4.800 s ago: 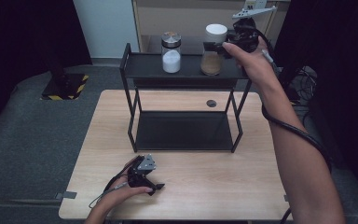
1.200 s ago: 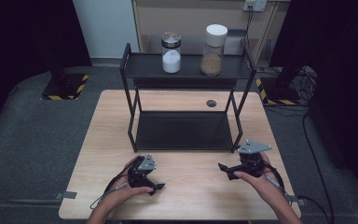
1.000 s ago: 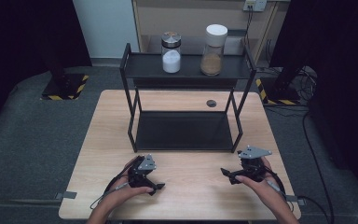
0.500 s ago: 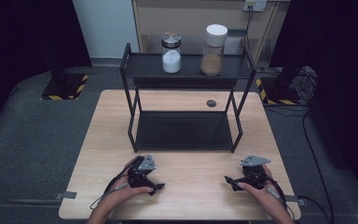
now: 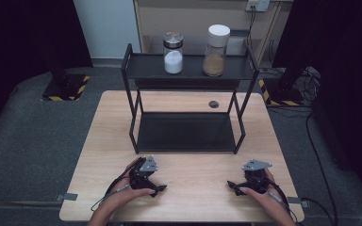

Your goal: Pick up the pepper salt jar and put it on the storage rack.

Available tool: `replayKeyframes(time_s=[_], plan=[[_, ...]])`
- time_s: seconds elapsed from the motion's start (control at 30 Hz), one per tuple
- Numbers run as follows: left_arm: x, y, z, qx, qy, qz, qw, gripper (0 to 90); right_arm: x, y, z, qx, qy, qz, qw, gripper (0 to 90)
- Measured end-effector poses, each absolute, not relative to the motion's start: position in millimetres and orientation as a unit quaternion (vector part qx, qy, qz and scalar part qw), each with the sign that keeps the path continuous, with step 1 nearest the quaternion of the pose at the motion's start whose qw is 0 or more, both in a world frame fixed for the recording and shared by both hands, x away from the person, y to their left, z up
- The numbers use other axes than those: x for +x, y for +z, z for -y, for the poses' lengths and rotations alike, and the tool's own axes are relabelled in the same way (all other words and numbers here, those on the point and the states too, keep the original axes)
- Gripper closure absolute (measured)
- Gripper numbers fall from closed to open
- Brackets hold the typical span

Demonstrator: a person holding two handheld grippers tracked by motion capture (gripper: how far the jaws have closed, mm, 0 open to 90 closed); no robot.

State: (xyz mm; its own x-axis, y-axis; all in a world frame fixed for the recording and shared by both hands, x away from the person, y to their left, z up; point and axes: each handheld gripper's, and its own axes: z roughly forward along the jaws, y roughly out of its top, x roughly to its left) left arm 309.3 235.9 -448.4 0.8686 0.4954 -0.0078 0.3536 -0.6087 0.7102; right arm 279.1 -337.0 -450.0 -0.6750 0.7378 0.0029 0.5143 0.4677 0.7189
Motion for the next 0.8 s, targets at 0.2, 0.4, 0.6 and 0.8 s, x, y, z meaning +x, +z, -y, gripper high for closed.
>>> replayKeyframes(time_s=[0.2, 0.4, 0.6, 0.8], plan=[[309.3, -448.5, -235.9, 0.892, 0.095, -0.238, 0.373, 0.0, 278.2, -450.3, 336.5, 0.373, 0.358, -0.842, 0.157, 1.7], [309.2, -448.5, -235.9, 0.892, 0.095, -0.238, 0.373, 0.0, 277.3, -450.3, 335.6, 0.375, 0.357, -0.841, 0.158, 1.3], [309.2, -448.4, -235.9, 0.892, 0.095, -0.238, 0.373, 0.0, 275.7, -450.5, 334.4, 0.379, 0.356, -0.839, 0.160, 1.3], [308.4, -448.5, -235.7, 0.891, 0.096, -0.240, 0.373, 0.0, 275.3, -450.4, 334.1, 0.380, 0.356, -0.838, 0.161, 1.3]])
